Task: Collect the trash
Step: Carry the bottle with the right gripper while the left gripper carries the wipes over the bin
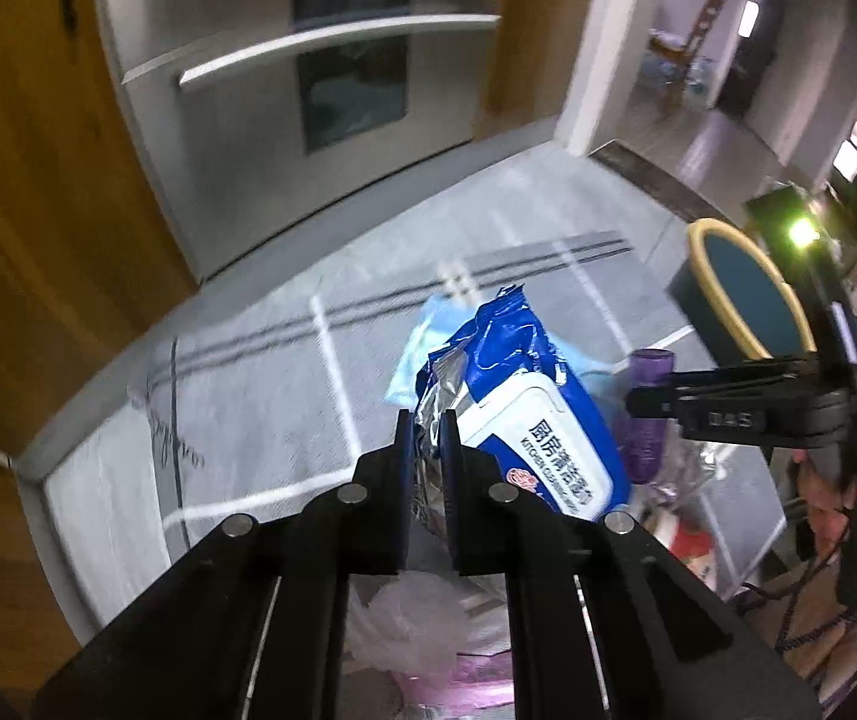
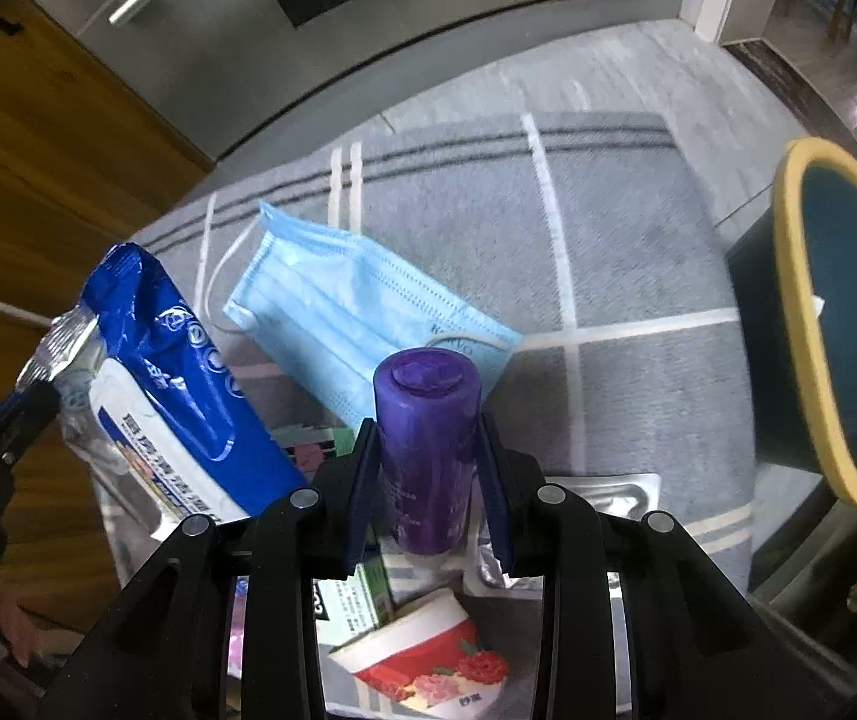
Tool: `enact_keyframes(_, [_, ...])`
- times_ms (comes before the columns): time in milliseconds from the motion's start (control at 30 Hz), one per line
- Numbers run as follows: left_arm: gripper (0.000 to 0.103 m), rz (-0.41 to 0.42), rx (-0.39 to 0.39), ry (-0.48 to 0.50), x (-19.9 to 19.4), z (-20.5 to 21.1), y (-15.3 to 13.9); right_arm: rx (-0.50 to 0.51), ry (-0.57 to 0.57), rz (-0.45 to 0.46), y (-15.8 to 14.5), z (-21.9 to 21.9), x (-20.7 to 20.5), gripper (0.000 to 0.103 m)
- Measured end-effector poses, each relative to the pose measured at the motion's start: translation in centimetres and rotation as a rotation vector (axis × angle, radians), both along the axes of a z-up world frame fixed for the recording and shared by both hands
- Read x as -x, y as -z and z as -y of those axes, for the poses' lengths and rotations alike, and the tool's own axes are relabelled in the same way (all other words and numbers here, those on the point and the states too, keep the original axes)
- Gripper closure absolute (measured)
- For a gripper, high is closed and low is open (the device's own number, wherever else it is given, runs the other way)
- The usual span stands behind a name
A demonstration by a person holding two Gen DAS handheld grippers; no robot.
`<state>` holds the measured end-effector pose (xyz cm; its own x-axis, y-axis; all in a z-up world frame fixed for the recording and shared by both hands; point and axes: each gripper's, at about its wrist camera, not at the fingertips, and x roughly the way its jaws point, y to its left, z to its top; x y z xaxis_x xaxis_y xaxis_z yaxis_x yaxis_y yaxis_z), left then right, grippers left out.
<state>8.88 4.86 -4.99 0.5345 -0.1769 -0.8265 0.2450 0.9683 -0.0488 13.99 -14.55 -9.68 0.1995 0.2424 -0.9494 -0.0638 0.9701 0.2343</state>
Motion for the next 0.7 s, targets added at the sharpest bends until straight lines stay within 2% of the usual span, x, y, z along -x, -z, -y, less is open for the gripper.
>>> enact_keyframes(100, [0.095,0.039,-0.027,0.066,0.9,2.2,-1.2,0.002,0.026,0.025,-0.8,1.0,0.7,0.069])
enact_keyframes(333, [0.095,0.071,-0.083,0.177,1.8,6.1,-2.3,0.011,0.108,0.06,-2.3,3.2,2.2,0.069])
enact_keyframes(467, [0.095,0.077,-0.073,0.248,2.0,8.5,-2.9,0.029,0.143,0.081,-2.8,4.7,3.2,0.069])
enact_keyframes(600, [0.095,0.15,-0.142,0.3,3.0,10.5,-3.6,0.027,0.156,0.105,-3.3,5.9,3.2,0.069])
enact_keyframes(700, [0.095,0.19,-0.144,0.304,3.1,11.0,-4.6,0.006,0.169,0.124,-3.9,7.0,3.3,0.069])
